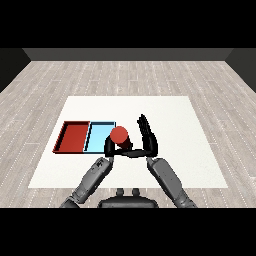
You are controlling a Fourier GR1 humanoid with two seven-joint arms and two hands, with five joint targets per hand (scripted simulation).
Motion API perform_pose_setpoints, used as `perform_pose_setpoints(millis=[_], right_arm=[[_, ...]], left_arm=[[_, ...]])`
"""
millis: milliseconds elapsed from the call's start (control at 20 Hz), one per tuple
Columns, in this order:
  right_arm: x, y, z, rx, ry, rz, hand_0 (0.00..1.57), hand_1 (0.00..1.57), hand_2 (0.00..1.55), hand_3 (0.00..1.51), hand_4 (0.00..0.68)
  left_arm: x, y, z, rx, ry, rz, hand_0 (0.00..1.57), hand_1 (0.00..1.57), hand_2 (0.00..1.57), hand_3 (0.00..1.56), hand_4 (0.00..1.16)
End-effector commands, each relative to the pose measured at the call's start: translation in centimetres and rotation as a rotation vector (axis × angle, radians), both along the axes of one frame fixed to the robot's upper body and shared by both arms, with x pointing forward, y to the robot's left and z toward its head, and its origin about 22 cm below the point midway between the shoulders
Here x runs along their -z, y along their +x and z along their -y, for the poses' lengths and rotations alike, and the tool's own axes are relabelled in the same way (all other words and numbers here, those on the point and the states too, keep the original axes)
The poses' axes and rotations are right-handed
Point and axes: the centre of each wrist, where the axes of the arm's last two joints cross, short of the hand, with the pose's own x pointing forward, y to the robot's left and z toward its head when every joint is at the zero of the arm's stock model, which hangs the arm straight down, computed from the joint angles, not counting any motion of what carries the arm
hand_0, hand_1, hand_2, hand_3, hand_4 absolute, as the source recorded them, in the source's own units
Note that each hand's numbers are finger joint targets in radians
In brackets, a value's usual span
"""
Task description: Pick the red can and put it in the red box
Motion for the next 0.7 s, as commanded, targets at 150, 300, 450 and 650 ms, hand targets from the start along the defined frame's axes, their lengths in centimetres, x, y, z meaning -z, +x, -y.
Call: perform_pose_setpoints(millis=[150, 300, 450, 650], right_arm=[[-1.2, -2.8, 6.1, 0.027, 0.069, 0.011, 0.0, 0.0, 0.0, 0.0, 0.0], [-0.8, -4.8, 7.4, 0.074, 0.042, 0.031, 0.0, 0.0, 0.0, 0.0, 0.0], [-0.2, -4.2, 10.2, 0.097, 0.033, 0.022, 0.0, 0.0, 0.0, 0.0, 0.0], [0.7, -3.4, 11.6, 0.172, 0.033, -0.041, 0.0, 0.0, 0.0, 0.0, 0.0]], left_arm=[[-1.8, 1.9, -2.0, -0.039, 0.015, 0.022, 1.57, 1.57, 1.57, 1.47, 1.13], [-2.0, 2.0, -5.2, -0.08, 0.016, 0.022, 1.57, 1.57, 1.57, 1.48, 1.14], [-2.9, 4.9, -8.6, -0.171, 0.07, 0.034, 1.57, 1.57, 1.57, 1.49, 1.12], [-5.3, 4.2, -14.0, -0.241, 0.16, 0.019, 1.57, 1.57, 1.57, 1.49, 1.12]])
